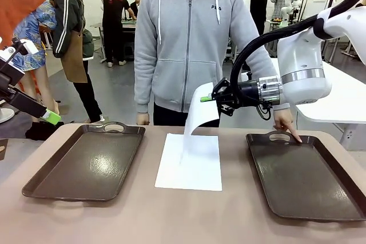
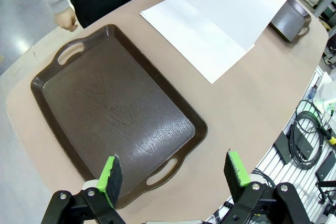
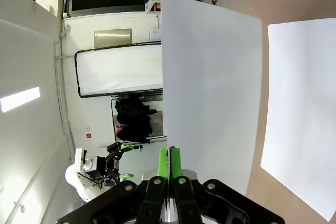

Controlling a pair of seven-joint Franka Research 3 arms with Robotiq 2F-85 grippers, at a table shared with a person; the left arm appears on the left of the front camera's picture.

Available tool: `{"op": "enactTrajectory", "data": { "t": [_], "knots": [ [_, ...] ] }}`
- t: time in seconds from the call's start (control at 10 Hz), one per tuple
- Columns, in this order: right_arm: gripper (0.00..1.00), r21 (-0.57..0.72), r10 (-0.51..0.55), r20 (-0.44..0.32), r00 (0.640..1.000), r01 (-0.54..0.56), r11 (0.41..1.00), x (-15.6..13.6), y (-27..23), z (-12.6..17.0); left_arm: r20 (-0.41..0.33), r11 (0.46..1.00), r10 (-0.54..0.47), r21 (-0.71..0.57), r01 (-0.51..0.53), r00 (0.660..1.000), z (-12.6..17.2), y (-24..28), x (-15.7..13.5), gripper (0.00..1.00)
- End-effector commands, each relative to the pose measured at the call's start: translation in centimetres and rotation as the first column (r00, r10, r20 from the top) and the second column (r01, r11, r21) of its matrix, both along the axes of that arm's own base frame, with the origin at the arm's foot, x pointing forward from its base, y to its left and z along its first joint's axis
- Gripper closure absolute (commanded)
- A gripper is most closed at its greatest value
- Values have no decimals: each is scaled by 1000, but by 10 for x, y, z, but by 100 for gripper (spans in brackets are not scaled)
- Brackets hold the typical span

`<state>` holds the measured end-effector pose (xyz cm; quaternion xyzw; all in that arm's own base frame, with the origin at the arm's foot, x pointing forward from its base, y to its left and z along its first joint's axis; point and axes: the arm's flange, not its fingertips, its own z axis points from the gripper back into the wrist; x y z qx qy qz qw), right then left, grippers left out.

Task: Sort the A4 documents.
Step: Place the A4 Paper in the designated Handle tray.

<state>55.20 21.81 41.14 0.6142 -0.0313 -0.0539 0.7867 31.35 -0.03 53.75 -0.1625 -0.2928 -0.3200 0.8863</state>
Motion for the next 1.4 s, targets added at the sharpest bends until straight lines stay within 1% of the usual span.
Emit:
{"op": "enactTrajectory", "data": {
  "t": [0.0, 0.3, 0.4, 0.5, 0.6, 0.7, 0.9, 1.0, 1.2, 1.3],
  "knots": [
    [100, 18, -12, -1, 1000, 12, 1000, 0, 2, 0, -2, 1000, -6, -13, 6, 1000, -1, 1, 0, 0],
    [99, 0, 0, 0, 1000, 0, 1000, 0, 0, 0, -2, 1000, -6, -13, 6, 1000, -1, 1, 0, 0],
    [99, -67, 73, 35, 997, -71, 995, -22, -26, 9, -2, 1000, -6, -13, 6, 1000, -1, 1, 0, 0],
    [99, -105, 87, 53, 995, -81, 991, -32, -54, 18, -2, 1000, -6, -13, 6, 1000, -1, 1, 0, 0],
    [99, -113, 99, 54, 994, -93, 989, -40, -88, 28, -2, 1000, -6, -13, 6, 1000, -1, 1, 0, 0],
    [99, -131, 90, 67, 994, -80, 988, -49, -114, 35, -2, 1000, -6, -13, 6, 1000, -1, 1, 0, 0],
    [99, -180, 29, 94, 995, -11, 984, -63, -156, 47, -2, 1000, -6, -13, 6, 1000, -1, 1, 0, 0],
    [99, -231, 17, 102, 995, 7, 973, -69, -175, 48, -2, 1000, -6, -13, 6, 1000, -1, 1, 0, 0],
    [99, -278, -1, 53, 999, 15, 960, -70, -205, 32, -2, 1000, -6, -13, 6, 1000, -1, 1, 0, 0],
    [99, -245, -26, 19, 999, 30, 969, -63, -218, 22, -2, 1000, -6, -13, 6, 1000, -1, 1, 0, 0]
  ]
}}
